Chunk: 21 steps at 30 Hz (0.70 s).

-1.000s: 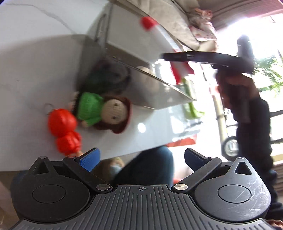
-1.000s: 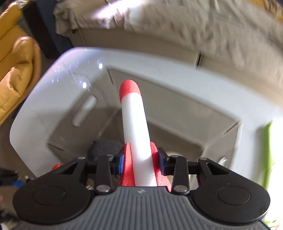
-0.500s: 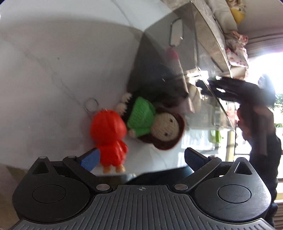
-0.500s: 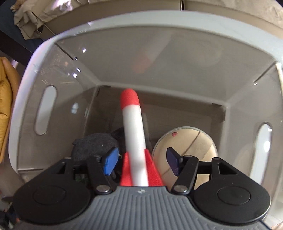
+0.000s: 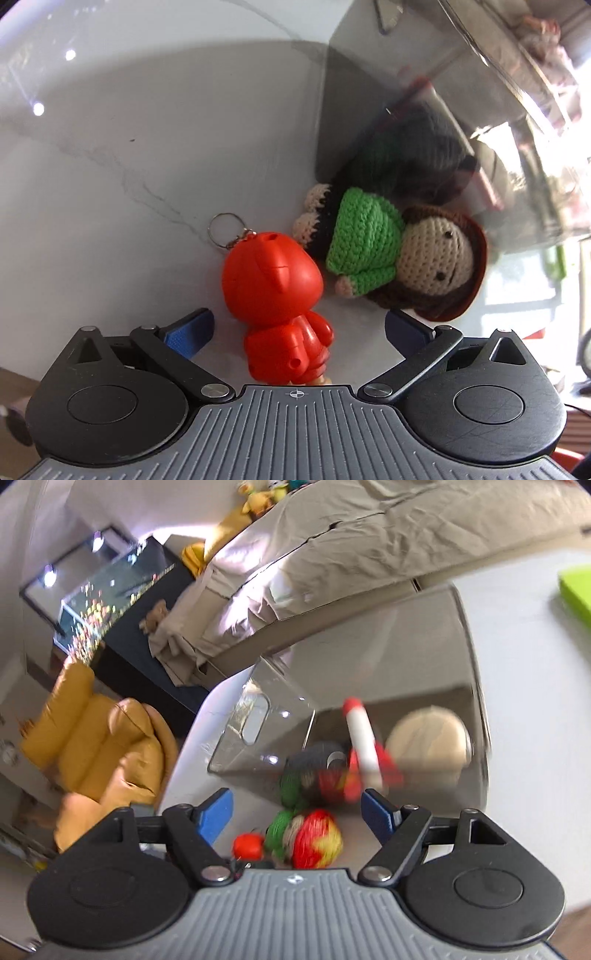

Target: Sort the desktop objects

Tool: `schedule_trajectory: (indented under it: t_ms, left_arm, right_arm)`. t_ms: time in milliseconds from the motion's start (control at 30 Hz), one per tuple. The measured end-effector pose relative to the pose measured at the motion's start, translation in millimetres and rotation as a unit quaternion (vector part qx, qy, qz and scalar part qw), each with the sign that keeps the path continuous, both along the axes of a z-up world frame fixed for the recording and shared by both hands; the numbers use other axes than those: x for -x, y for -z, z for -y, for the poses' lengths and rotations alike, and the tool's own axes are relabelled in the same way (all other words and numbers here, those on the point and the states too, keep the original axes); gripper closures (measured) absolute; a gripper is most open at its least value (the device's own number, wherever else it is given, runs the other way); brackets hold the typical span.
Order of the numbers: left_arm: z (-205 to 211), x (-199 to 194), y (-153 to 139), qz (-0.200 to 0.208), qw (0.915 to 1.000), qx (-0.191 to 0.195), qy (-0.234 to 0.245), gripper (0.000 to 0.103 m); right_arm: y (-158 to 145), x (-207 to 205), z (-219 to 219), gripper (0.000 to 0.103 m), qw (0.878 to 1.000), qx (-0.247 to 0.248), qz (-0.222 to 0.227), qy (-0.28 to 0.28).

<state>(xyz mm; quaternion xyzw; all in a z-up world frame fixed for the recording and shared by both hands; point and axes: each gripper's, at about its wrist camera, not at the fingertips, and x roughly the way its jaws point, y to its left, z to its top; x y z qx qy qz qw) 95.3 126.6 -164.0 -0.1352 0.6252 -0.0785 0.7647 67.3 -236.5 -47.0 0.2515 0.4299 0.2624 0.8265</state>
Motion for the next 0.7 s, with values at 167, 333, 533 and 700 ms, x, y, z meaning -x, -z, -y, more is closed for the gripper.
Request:
schedule_trajectory:
  t_ms: [167, 333, 533, 700]
  left_arm:
    - [20.3, -0.9, -3.5, -0.003, 0.9979, -0.05, 0.042, 0.0]
    - [19.4, 1.8, -18.1, 0.028, 0.9974, -0.057, 0.036, 0.044]
    - [-5.9, 6.1, -41.8, 0.03, 0.9995, 0.003, 0.005, 0.052]
    - [-22.8, 15.9, -94.2, 0.069, 0.9972, 0.028, 0.0, 0.052]
  right_arm:
    - [36.3, 17.1, 12.3, 0.024, 0.999, -0.031, -0.024, 0.018]
    - [64.9, 17.6, 16.5, 0.024, 0.996, -0.071, -0.051, 0.028]
    - [83.6, 8.5, 5.5, 0.023, 0.996, -0.053, -0.06, 0.029]
    - [85.2, 1.5, -31.5, 0.021, 0.999, 0.022, -0.028, 0.021]
